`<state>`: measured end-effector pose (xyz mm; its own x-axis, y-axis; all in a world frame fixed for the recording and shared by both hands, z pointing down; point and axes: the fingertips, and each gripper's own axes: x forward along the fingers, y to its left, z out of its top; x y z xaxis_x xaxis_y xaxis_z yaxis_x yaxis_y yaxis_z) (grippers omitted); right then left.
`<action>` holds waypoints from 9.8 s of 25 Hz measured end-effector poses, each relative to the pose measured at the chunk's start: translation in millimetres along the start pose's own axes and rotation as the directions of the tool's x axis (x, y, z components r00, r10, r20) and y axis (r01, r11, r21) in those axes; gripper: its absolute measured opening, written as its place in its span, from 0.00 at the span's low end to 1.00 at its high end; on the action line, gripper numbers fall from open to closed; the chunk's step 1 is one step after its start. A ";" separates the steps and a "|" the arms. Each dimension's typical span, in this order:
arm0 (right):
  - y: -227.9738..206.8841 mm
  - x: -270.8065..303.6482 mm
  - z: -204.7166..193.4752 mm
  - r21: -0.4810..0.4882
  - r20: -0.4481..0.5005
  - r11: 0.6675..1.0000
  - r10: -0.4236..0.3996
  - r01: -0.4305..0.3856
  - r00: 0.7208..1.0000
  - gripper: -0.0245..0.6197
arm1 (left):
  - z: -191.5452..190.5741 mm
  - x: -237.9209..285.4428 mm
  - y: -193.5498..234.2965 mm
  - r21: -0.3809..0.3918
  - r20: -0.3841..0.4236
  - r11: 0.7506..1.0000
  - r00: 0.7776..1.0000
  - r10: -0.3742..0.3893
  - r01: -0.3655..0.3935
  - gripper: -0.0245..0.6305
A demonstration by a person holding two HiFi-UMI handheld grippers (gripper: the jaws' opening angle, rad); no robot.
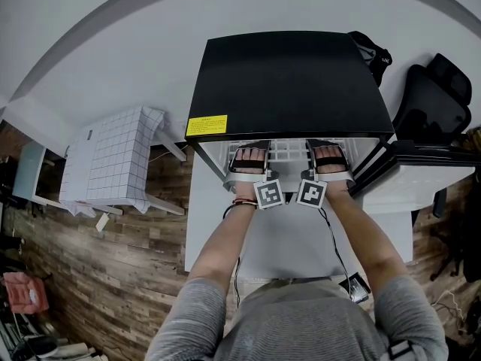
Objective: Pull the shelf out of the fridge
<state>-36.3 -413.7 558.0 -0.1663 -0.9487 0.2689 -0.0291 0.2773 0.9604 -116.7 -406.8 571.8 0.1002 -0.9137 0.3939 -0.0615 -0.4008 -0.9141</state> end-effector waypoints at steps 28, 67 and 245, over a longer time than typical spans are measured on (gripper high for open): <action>0.4 -13.5 1.6 0.010 -0.011 1.000 -0.022 0.022 1.000 0.11 | -3.2 -13.9 9.0 0.006 -0.030 0.996 0.995 0.092 -0.092 0.11; 12.8 -47.0 5.3 0.010 -0.041 1.000 -0.012 0.013 0.999 0.11 | -2.6 -47.0 -3.1 0.040 -0.031 0.994 0.994 0.101 -0.100 0.11; -65.9 -295.5 23.5 0.607 0.428 0.725 0.046 -0.325 0.903 0.28 | -1.5 -193.2 -47.0 -0.200 -0.084 0.980 0.996 -0.035 0.018 0.10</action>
<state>-8.4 -148.1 413.5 -0.5731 -0.7787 0.2555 -0.5654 0.6014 0.5645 -134.7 -211.5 538.8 0.0188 -0.9013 0.4328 -0.2569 -0.4227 -0.8691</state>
